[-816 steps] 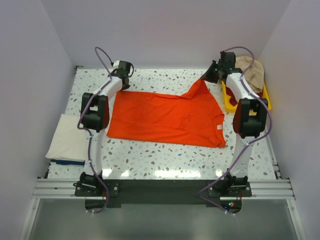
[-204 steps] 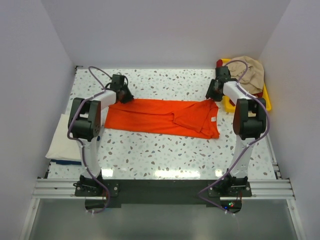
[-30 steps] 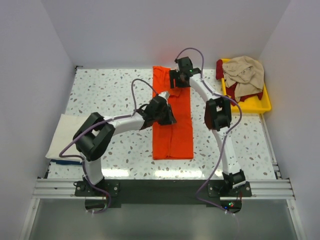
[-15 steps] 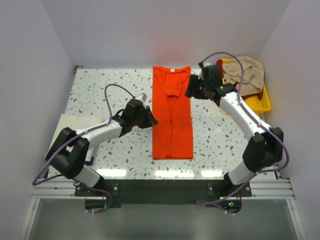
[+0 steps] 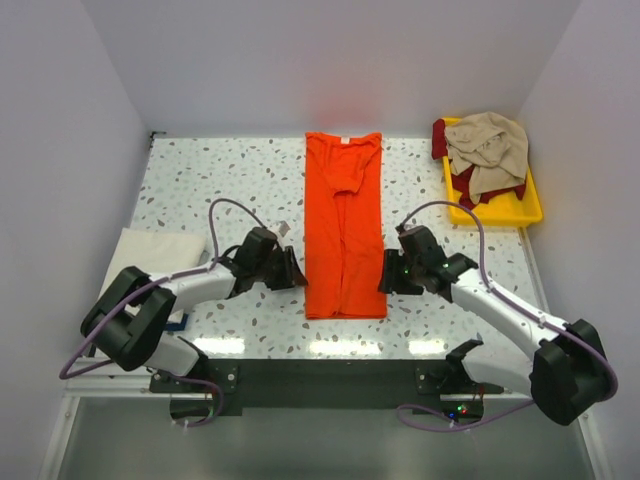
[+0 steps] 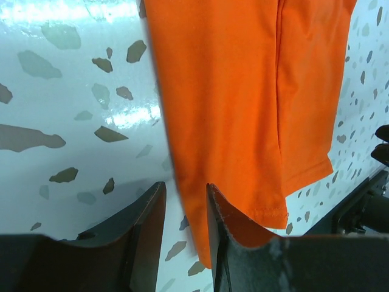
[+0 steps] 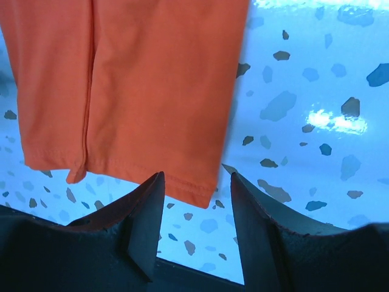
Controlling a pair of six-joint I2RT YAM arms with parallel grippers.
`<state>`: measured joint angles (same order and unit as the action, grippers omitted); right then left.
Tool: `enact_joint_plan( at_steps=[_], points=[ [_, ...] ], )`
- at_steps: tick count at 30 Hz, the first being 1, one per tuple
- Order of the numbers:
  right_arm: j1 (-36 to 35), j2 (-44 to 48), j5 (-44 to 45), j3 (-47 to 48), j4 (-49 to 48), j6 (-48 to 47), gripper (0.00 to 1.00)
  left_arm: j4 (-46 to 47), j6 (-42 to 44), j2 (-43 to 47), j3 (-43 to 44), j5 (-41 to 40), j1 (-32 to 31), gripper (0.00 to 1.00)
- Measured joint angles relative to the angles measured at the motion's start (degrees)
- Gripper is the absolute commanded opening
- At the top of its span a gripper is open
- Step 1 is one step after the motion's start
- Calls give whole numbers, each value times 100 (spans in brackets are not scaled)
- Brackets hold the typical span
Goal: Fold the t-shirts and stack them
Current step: Fold the tshirt
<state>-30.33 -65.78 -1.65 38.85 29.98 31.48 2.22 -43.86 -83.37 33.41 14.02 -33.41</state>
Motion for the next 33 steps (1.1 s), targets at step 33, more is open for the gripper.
enact_joint_plan(
  at_steps=[33],
  points=[
    [-1502, -531, 911, -142, 160, 374, 41, 299, 52, 24, -387, 219, -485, 29]
  ],
)
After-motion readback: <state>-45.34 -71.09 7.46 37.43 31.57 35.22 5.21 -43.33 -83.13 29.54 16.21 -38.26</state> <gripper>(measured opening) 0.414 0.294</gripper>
